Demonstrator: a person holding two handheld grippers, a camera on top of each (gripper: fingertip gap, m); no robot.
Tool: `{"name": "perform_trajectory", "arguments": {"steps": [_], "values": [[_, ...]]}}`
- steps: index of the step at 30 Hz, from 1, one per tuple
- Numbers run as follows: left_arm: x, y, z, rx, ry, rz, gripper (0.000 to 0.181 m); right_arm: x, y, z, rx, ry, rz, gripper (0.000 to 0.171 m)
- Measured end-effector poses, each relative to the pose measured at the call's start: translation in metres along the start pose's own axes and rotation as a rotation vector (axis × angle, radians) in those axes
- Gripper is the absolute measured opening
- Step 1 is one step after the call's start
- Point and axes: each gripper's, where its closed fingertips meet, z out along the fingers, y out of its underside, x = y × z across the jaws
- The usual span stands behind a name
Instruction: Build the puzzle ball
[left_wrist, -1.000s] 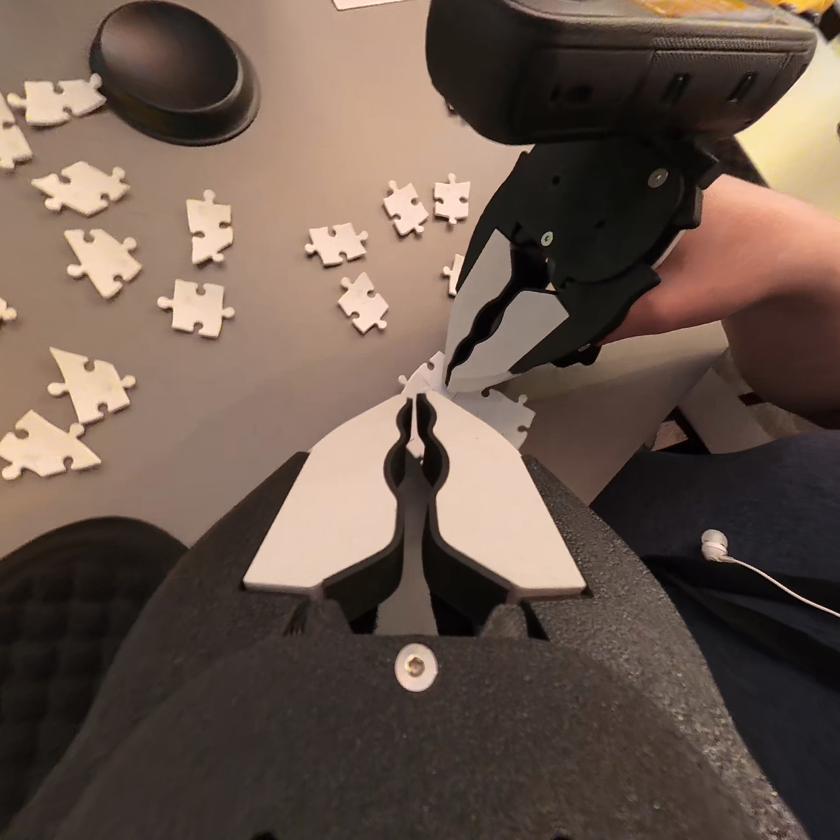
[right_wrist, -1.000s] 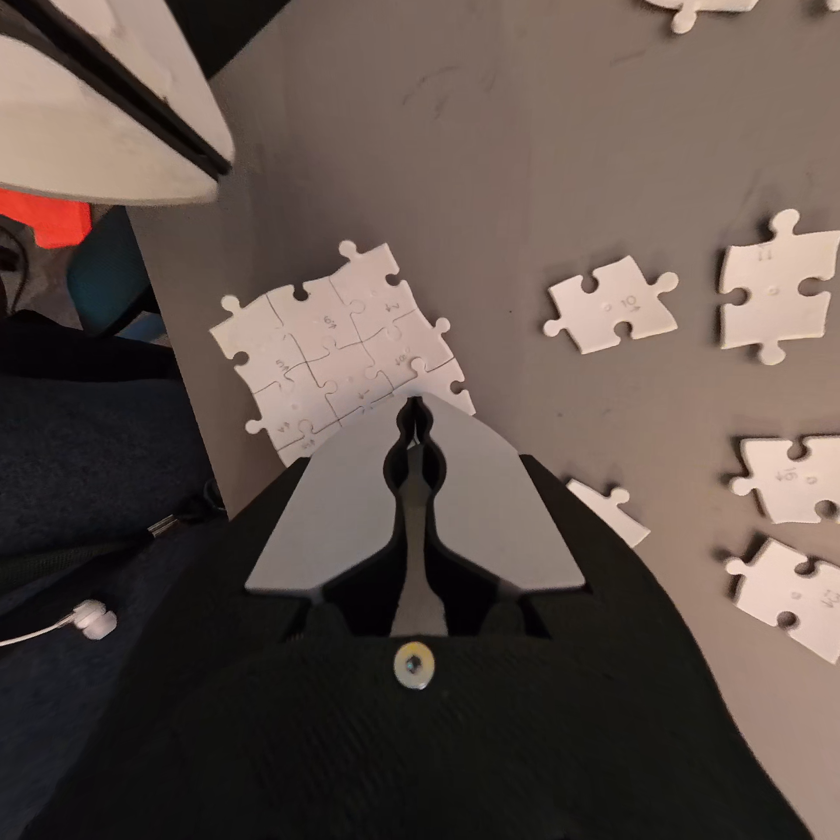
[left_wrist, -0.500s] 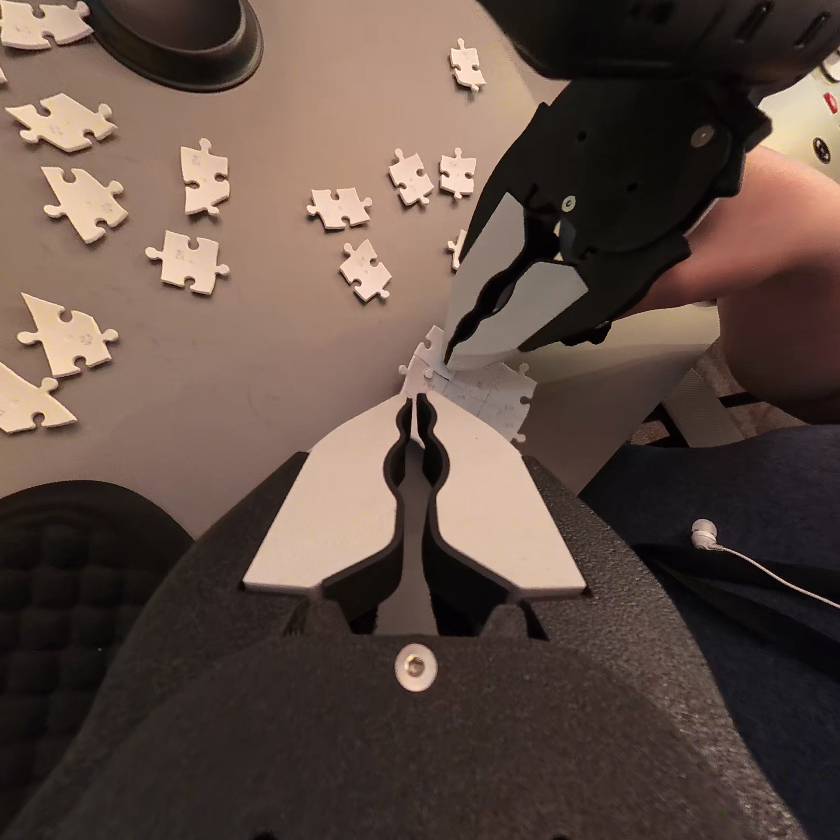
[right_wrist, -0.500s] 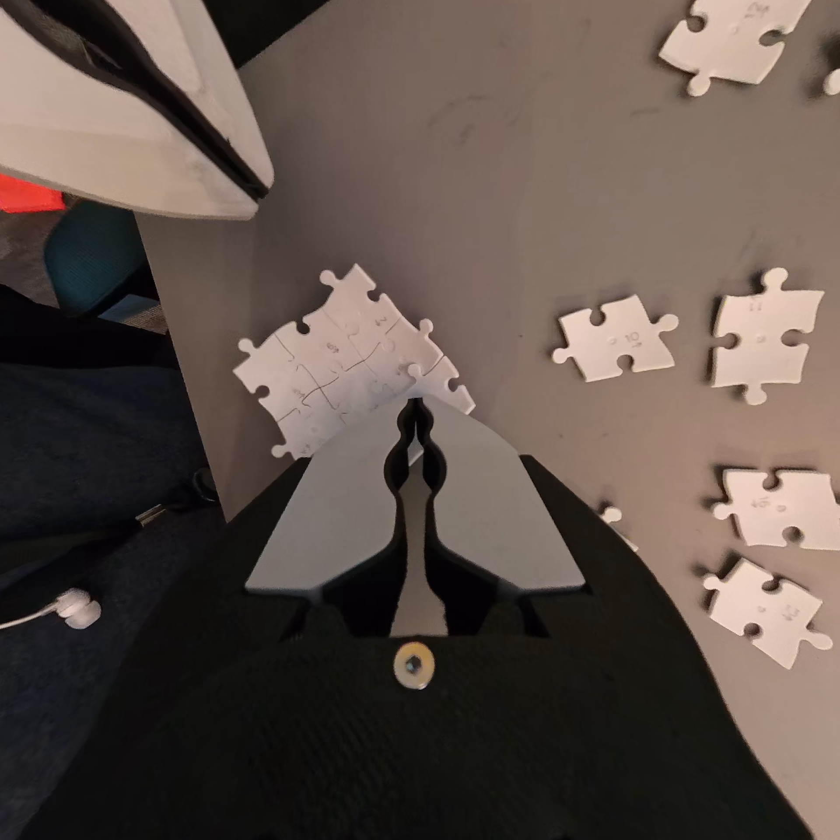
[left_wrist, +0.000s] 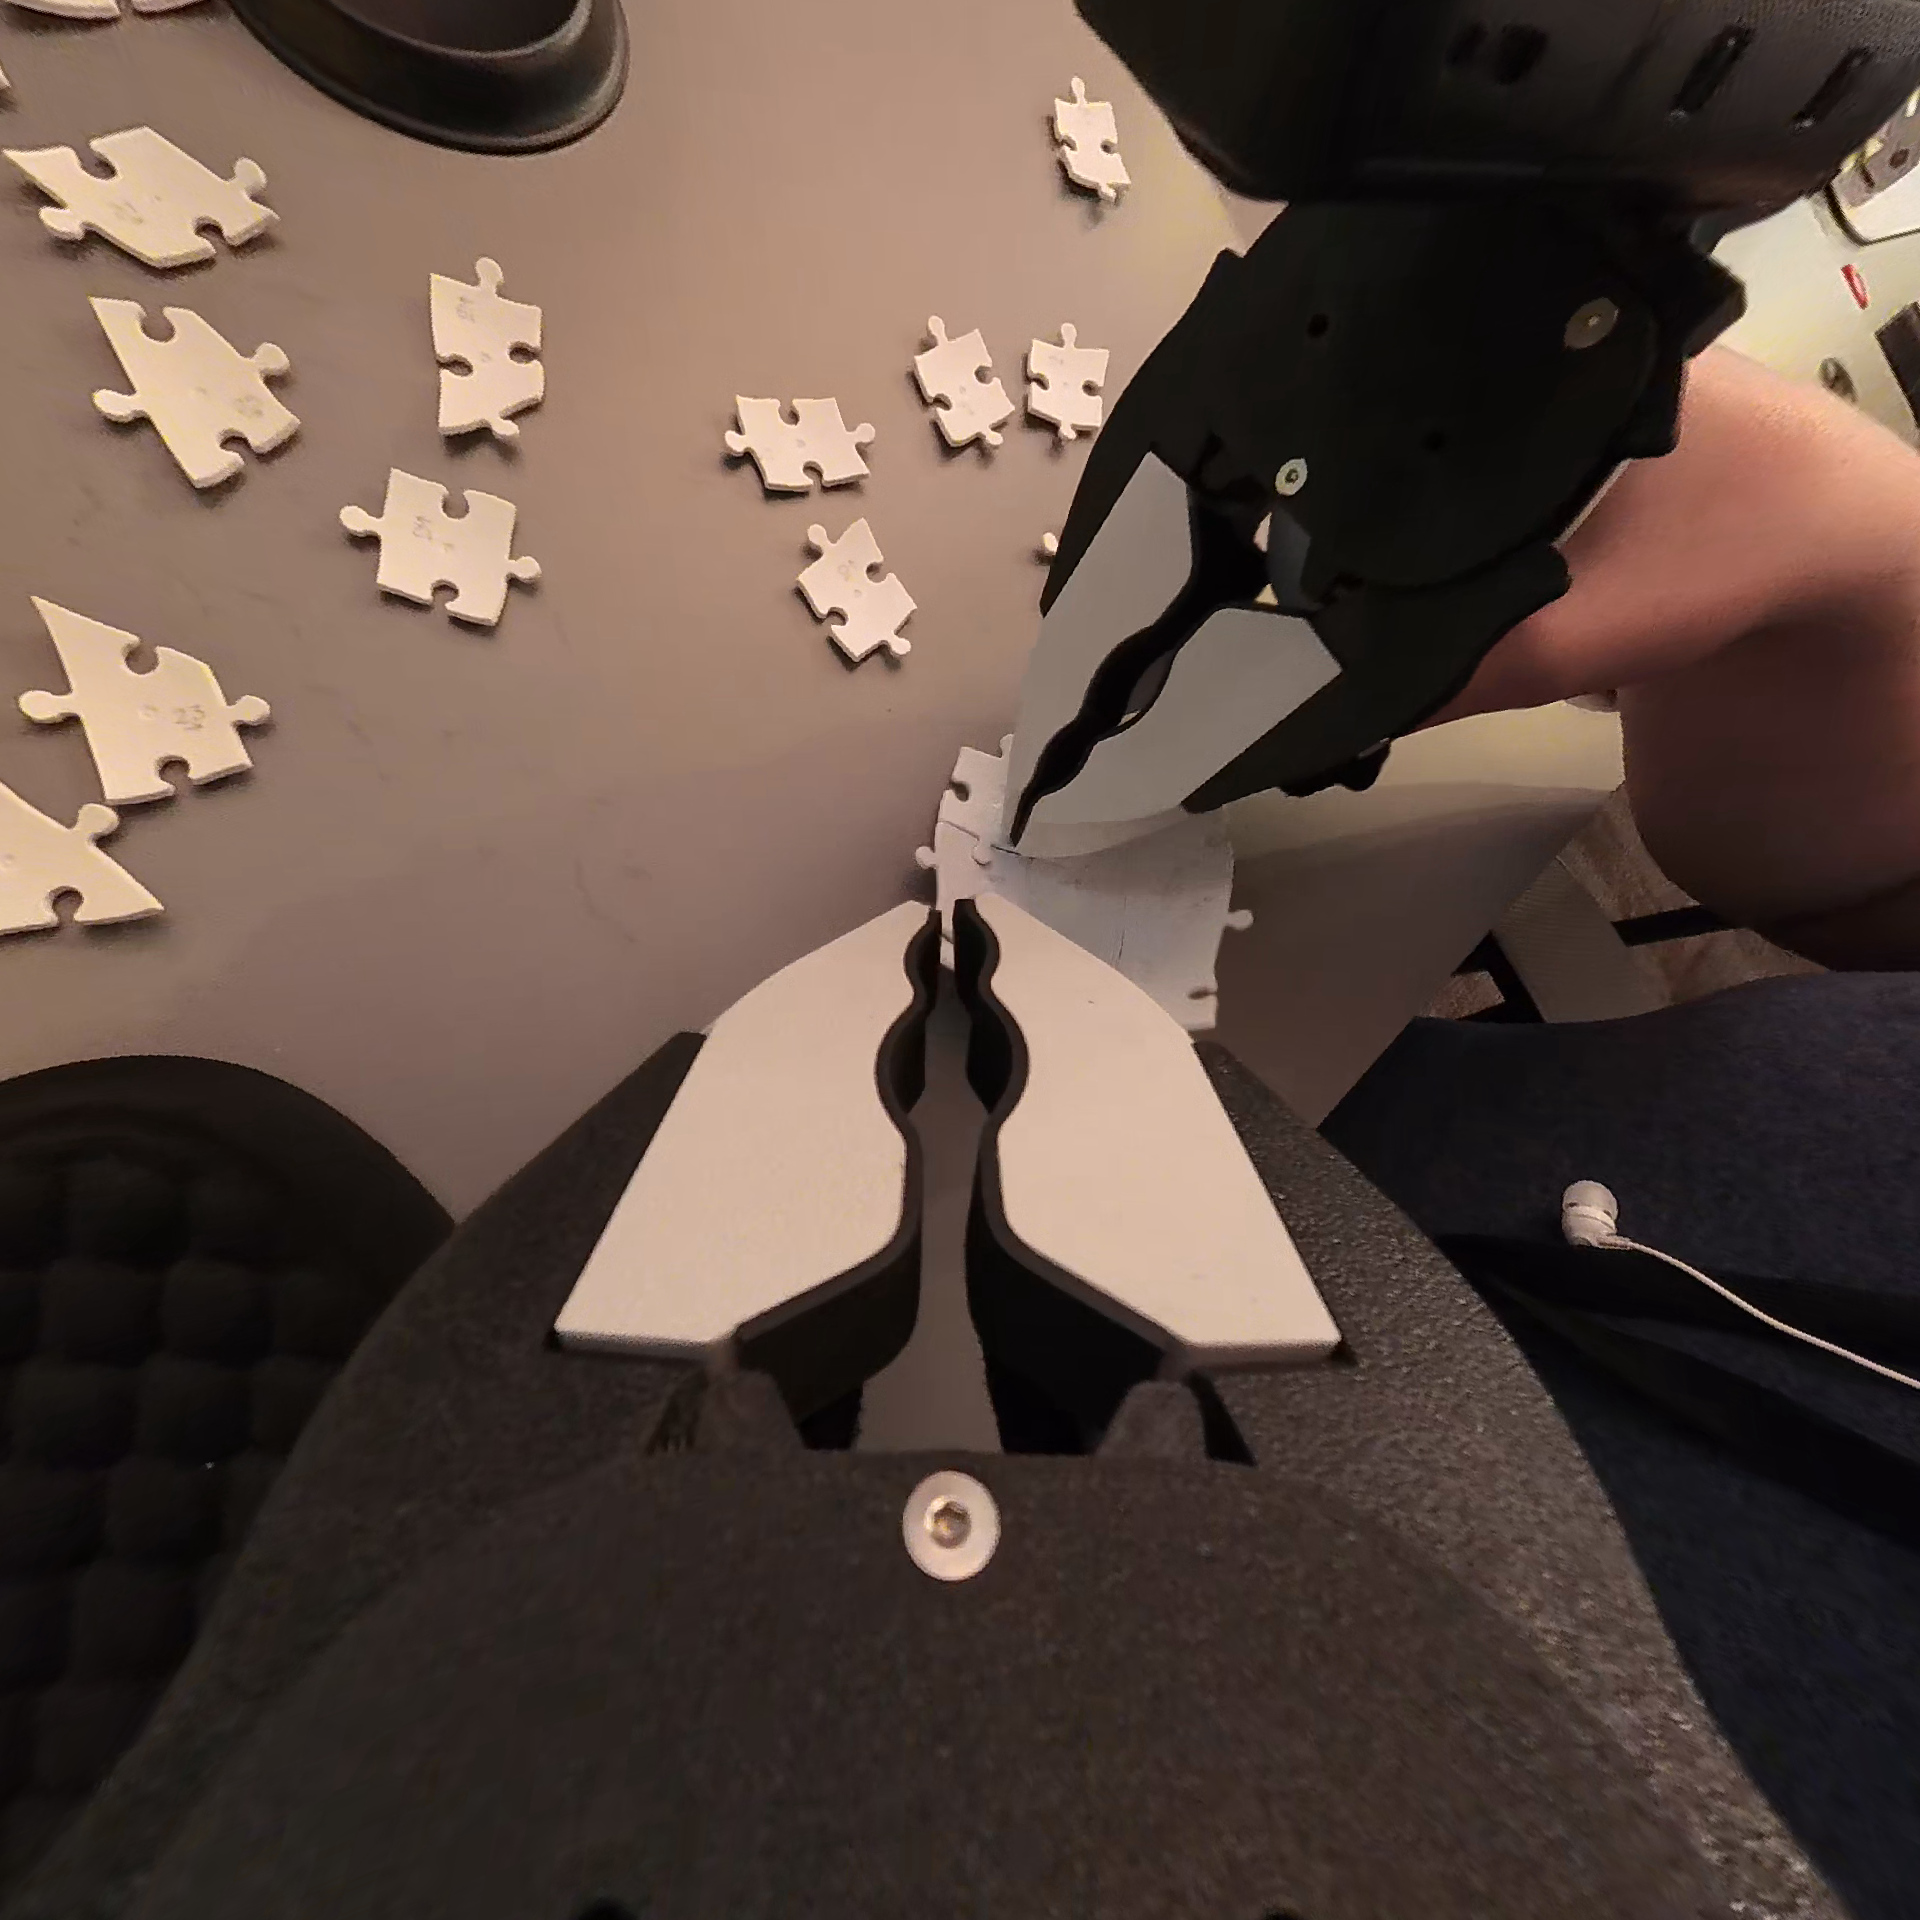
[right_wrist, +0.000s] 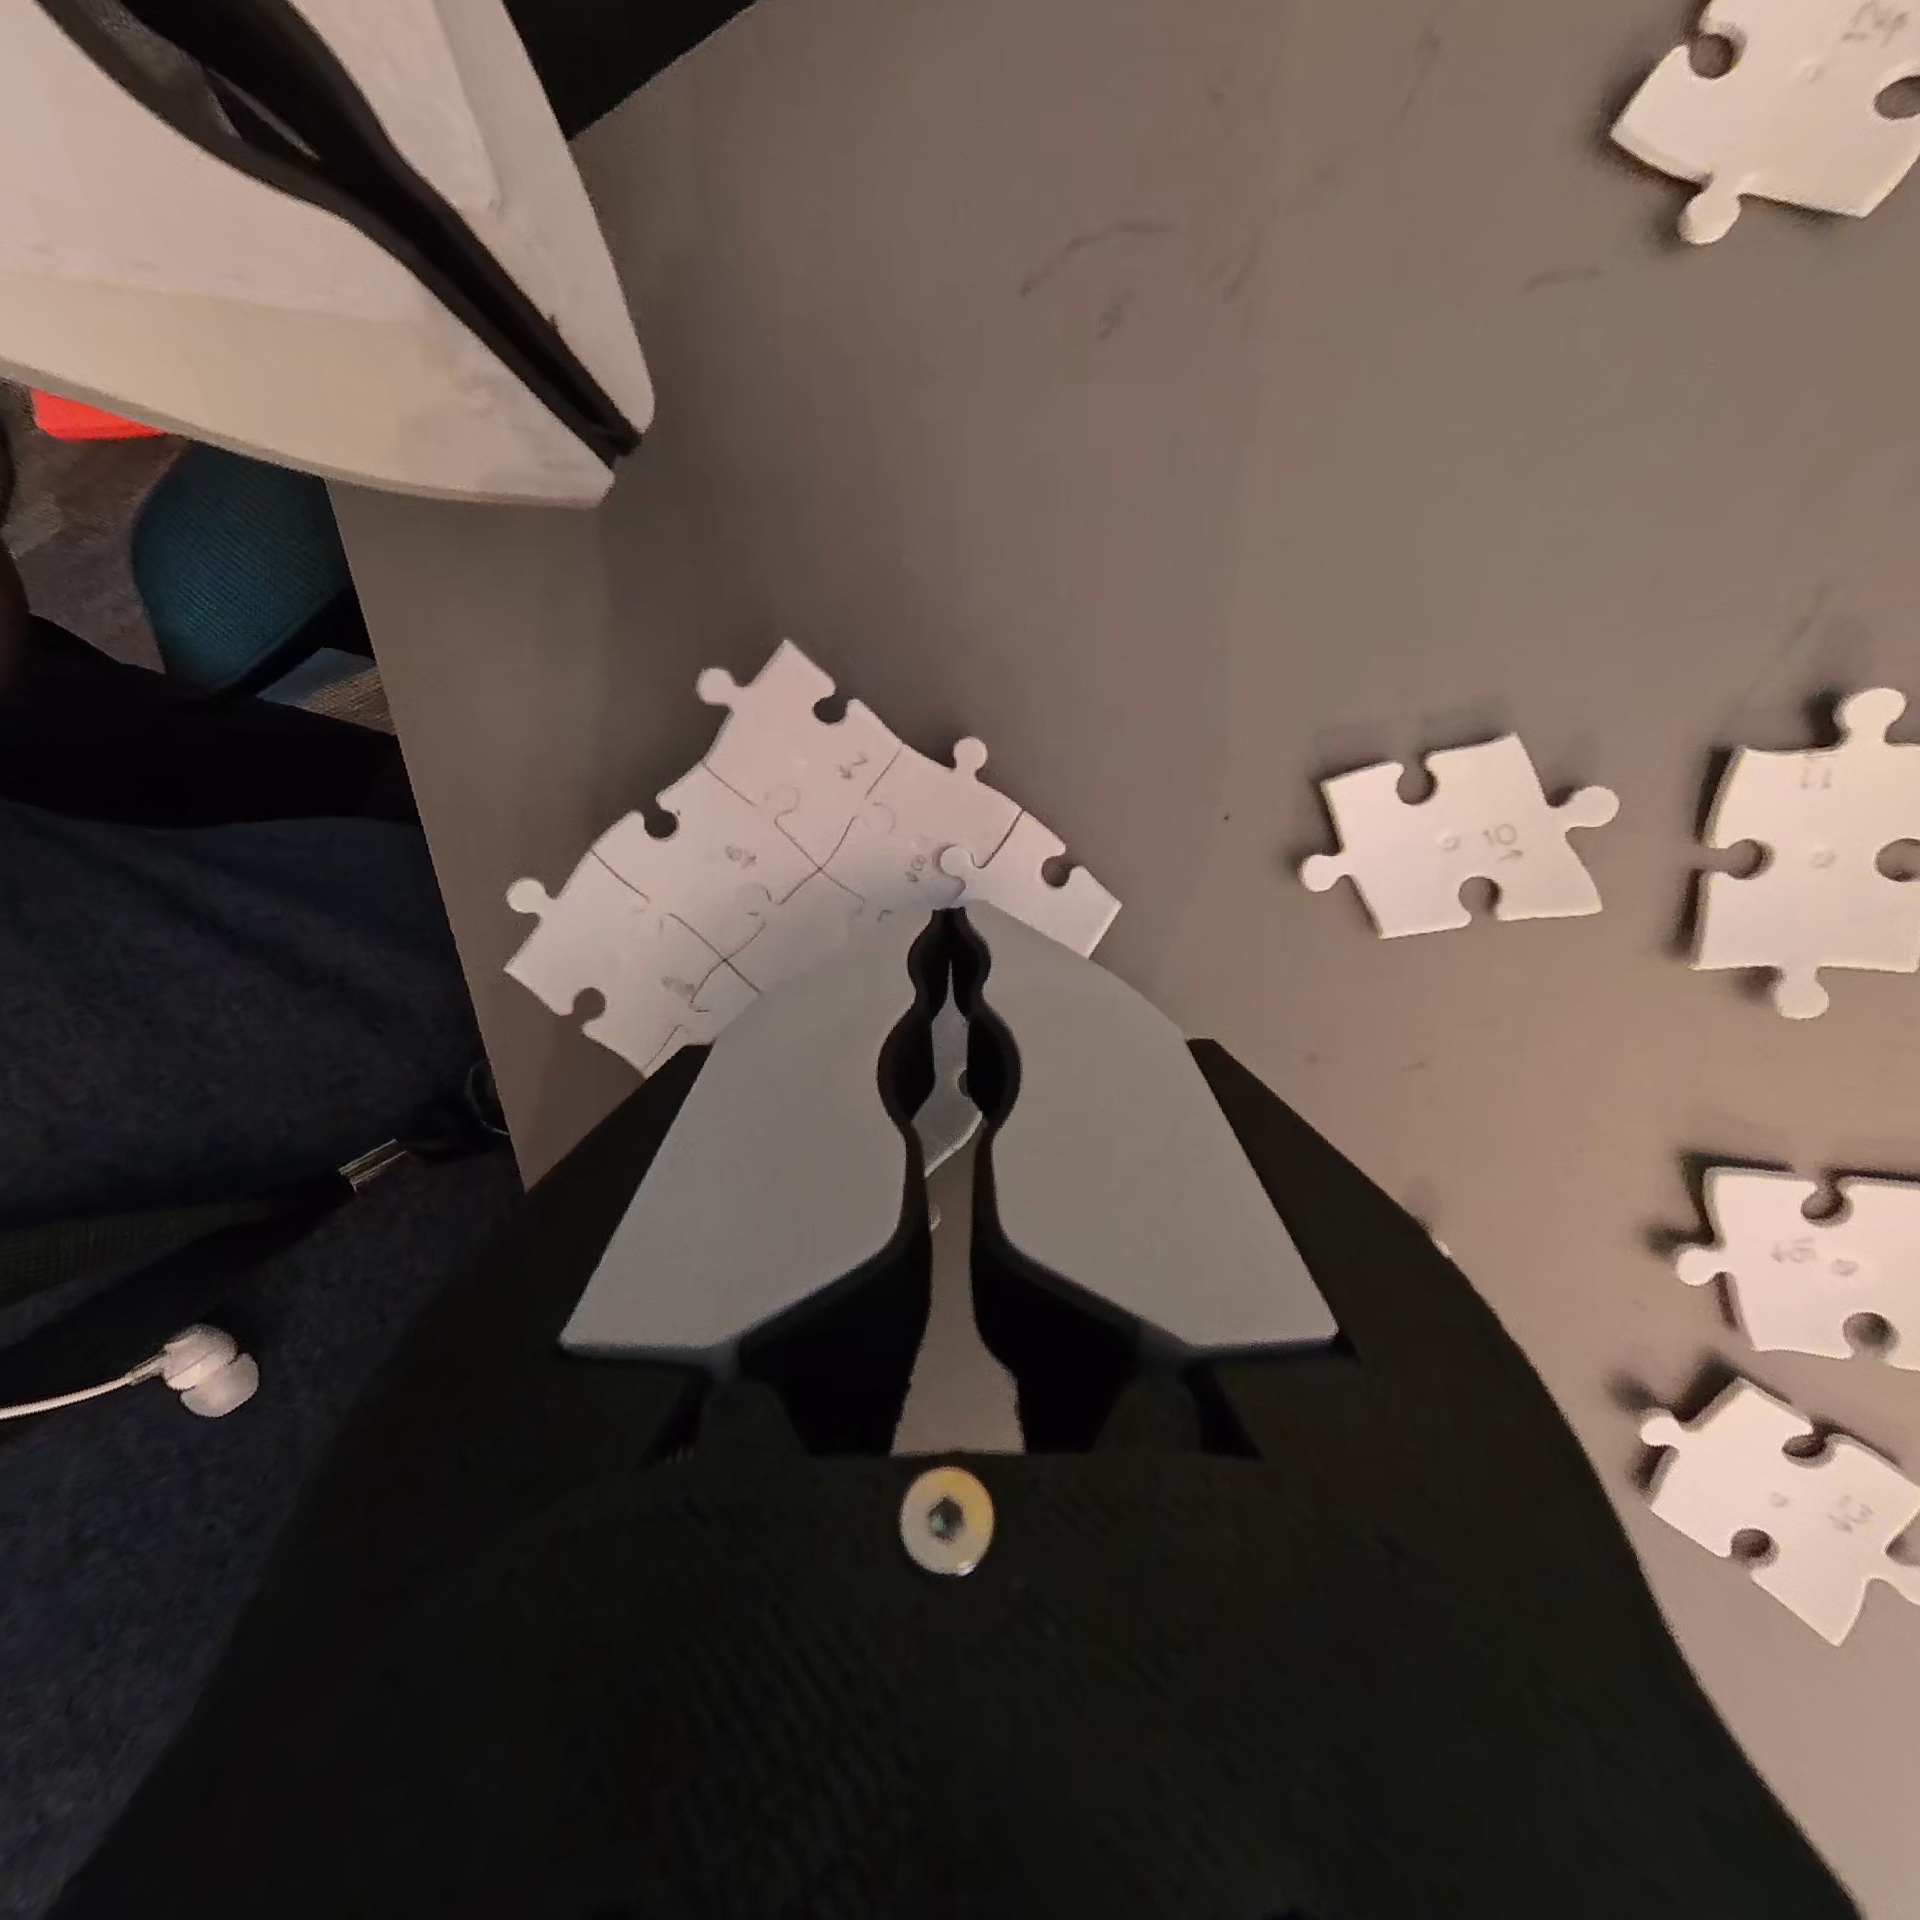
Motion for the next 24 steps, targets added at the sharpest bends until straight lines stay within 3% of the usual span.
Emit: {"name": "perform_trajectory", "arguments": {"steps": [16,24], "values": [[-0.003,0.004,0.0,0.018,0.027,-0.037,0.002,0.001,0.003,0.003,-0.346,0.083,-0.052,0.001],[-0.002,0.011,-0.006,0.017,0.021,-0.049,0.002,0.0,0.0,0.002,-0.226,-0.079,0.041,0.001]]}}
